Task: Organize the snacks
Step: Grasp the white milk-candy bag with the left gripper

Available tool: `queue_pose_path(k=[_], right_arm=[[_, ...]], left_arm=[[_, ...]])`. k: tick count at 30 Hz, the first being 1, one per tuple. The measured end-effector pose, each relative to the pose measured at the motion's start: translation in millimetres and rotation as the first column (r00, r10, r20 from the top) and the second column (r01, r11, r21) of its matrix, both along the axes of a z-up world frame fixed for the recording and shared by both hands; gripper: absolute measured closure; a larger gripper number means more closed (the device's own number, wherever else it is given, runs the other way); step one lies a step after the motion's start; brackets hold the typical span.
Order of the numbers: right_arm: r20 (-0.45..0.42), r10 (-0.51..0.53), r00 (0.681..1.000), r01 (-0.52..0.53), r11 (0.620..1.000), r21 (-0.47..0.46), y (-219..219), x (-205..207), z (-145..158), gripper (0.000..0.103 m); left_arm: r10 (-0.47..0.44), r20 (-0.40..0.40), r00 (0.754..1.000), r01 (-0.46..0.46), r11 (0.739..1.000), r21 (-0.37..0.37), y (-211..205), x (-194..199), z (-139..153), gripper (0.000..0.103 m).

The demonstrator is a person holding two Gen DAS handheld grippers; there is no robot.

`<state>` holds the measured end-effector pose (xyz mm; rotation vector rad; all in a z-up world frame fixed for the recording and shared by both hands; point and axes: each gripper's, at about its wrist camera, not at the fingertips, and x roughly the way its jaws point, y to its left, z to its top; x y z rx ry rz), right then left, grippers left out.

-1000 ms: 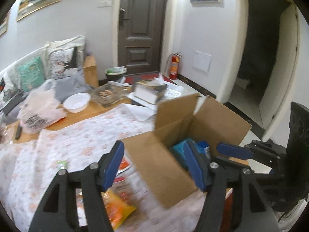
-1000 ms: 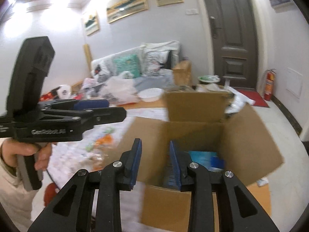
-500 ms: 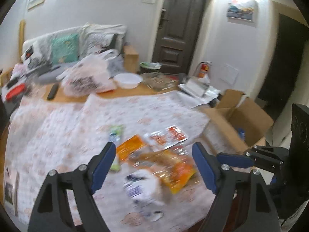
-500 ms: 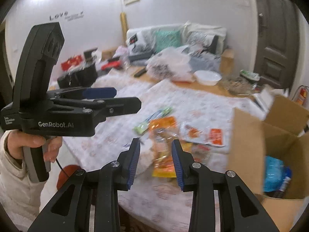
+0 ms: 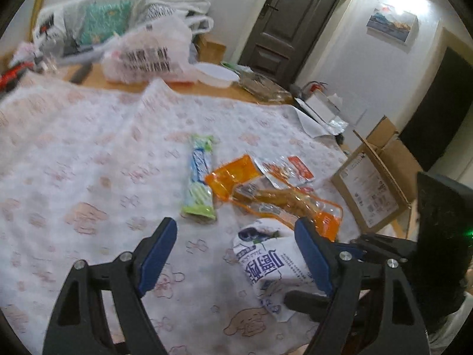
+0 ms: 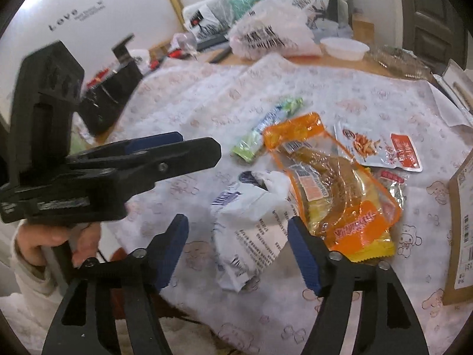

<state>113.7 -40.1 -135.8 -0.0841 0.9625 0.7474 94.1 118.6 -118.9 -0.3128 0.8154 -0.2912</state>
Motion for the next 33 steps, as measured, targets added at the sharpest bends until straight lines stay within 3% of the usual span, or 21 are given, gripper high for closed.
queue_pose_path(k=[4,12,18,19,23,33], right_arm=[[-0.03,-0.011,1.0,0.009,0.999,-0.053,15,8,-21,0.03],[0.04,-0.01,0.999,0.015,0.991,-0.13,26,4,-34,0.03],[0.106,0.007,0.994,0.01,0.987,-0.158,29,-4,-36,0.045],[0.12,0.015,0.993,0.006,0.986,-0.165,29,-5,-35,0.058],[0.115,0.032,0.993,-0.015,0.99,-0.143,26,-5,-30,0.068],[0.155,0.069,0.985,-0.059,0.996,-0.073,23,-18,-2,0.07]], left_arm=[[-0.058,-0.045,0.997,0.055,0.996,-0.074,-4,11,-22,0.024],[-0.153,-0.064,0.986,0.136,0.967,-0.218,-12,18,-45,0.024],[-0.226,-0.067,0.972,0.199,0.94,-0.278,-20,15,-49,0.034],[-0.238,-0.069,0.969,0.209,0.936,-0.284,-22,14,-49,0.034],[-0.234,-0.058,0.97,0.21,0.939,-0.273,-26,10,-46,0.037],[-0.195,0.012,0.981,0.193,0.959,-0.209,-27,-13,-8,0.044]])
